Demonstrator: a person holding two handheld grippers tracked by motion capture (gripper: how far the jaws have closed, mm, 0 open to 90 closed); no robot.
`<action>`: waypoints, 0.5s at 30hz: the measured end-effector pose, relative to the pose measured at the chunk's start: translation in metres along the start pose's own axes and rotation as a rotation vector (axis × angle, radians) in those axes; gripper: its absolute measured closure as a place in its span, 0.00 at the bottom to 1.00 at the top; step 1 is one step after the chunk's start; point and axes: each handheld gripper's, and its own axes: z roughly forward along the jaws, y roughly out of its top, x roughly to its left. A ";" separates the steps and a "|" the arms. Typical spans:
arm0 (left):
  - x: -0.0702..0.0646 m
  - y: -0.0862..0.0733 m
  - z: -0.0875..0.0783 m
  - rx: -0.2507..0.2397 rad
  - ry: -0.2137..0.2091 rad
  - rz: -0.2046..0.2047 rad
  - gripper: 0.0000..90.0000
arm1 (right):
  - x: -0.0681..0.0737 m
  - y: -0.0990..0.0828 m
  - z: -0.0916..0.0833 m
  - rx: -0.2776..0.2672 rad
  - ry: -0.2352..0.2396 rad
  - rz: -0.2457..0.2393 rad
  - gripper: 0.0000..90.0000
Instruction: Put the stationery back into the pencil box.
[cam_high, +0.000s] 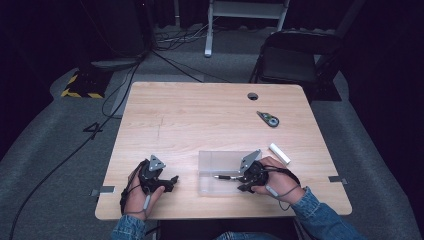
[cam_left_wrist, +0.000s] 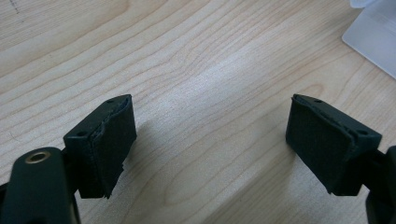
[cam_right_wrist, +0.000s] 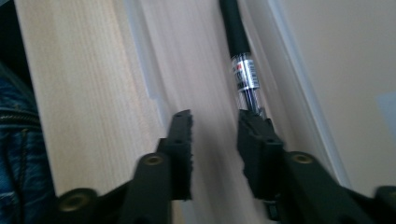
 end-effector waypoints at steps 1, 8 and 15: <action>0.000 0.000 0.000 0.000 0.000 0.000 0.18 | 0.000 0.000 0.001 0.006 -0.002 0.002 0.69; 0.000 0.000 0.000 0.000 0.001 0.003 0.18 | 0.000 -0.001 0.002 0.004 -0.024 0.005 0.64; 0.000 0.000 0.000 0.000 0.000 0.000 0.18 | -0.002 -0.002 0.001 -0.018 -0.017 0.034 0.62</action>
